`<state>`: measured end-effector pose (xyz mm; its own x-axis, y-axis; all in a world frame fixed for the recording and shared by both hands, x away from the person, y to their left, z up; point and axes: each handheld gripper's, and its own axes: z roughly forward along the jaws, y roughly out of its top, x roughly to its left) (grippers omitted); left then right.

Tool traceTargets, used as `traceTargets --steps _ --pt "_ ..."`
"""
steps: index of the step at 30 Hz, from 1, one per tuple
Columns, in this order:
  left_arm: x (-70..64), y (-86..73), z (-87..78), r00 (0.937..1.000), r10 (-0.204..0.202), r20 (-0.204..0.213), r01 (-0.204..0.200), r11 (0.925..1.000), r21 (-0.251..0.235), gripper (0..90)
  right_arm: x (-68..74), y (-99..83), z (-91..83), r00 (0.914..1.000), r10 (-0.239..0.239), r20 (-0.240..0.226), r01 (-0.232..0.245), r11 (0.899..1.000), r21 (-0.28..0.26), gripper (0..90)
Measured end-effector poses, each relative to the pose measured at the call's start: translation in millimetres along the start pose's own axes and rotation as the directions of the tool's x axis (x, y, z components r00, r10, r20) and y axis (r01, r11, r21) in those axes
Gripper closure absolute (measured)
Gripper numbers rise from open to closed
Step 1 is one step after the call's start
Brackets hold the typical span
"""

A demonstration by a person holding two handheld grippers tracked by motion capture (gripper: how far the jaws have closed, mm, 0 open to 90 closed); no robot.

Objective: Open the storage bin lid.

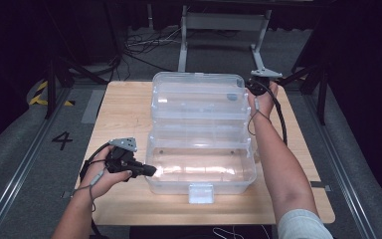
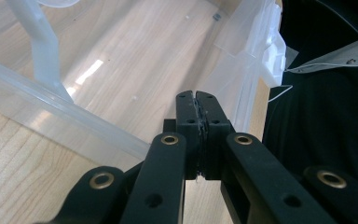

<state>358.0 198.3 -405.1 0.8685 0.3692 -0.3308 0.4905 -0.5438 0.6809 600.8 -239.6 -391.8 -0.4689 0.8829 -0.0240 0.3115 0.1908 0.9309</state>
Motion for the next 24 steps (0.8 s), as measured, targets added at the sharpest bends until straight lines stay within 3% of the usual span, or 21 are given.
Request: traceTargets --steps 24 --pt "-0.7 0.5 0.0 1.0000 0.009 -0.005 -0.009 1.0000 0.004 87.7 -3.2 -10.6 11.8 0.9995 0.030 -0.006 -0.030 0.998 0.048 81.0"
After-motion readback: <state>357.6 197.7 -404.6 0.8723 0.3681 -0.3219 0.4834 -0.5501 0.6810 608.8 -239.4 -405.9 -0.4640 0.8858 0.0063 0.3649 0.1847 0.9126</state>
